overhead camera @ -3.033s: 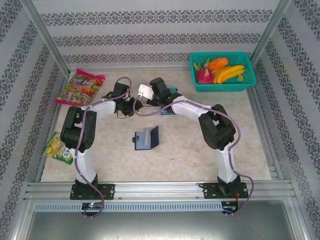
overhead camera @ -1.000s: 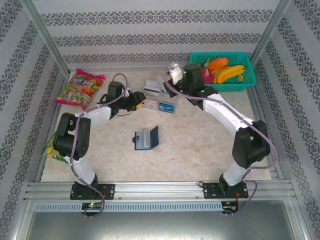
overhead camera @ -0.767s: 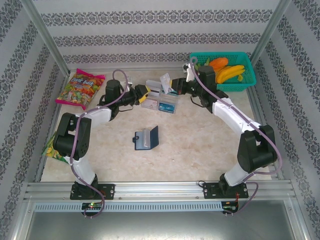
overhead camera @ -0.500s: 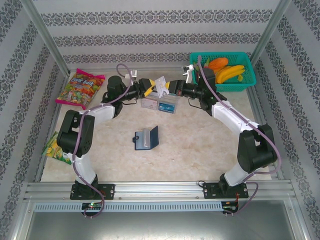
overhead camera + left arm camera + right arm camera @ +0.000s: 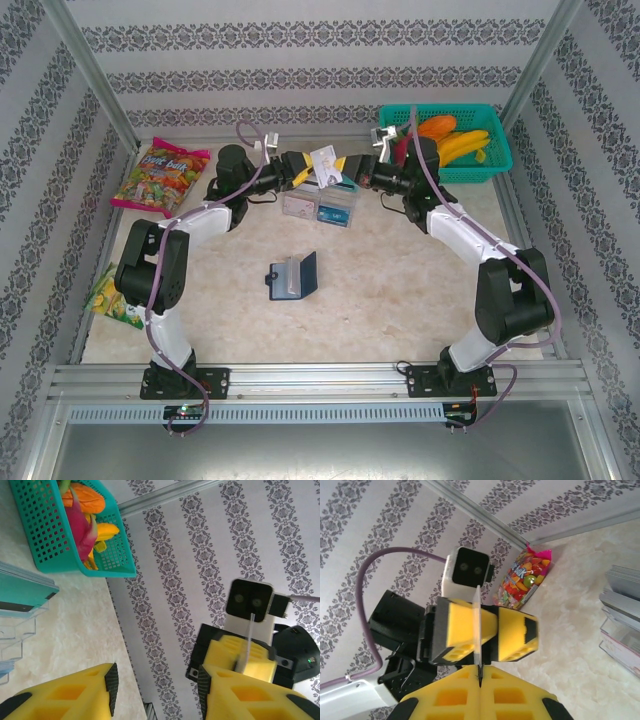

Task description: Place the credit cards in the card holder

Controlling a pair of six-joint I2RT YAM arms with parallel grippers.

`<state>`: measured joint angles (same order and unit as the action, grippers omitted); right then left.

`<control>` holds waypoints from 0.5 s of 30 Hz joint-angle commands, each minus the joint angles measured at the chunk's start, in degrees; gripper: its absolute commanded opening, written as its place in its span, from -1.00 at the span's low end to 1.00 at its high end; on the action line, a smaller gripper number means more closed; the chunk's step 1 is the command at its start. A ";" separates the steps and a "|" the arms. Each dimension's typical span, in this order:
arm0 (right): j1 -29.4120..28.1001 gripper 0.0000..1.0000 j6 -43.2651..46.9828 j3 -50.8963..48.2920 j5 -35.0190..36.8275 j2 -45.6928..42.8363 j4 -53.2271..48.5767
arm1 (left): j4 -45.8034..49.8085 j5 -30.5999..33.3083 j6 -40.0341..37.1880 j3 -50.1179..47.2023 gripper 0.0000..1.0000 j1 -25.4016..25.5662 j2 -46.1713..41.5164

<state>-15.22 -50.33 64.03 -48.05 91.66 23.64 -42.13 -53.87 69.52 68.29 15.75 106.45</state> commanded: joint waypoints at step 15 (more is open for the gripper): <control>3.31 -0.95 -4.35 -3.16 0.13 -0.02 7.06 | -1.47 -4.41 0.15 2.46 -0.01 2.35 -1.45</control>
<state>-13.28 -53.04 62.13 -47.70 91.98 27.73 -42.02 -55.22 70.81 69.04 16.88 106.45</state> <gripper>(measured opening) 0.045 0.495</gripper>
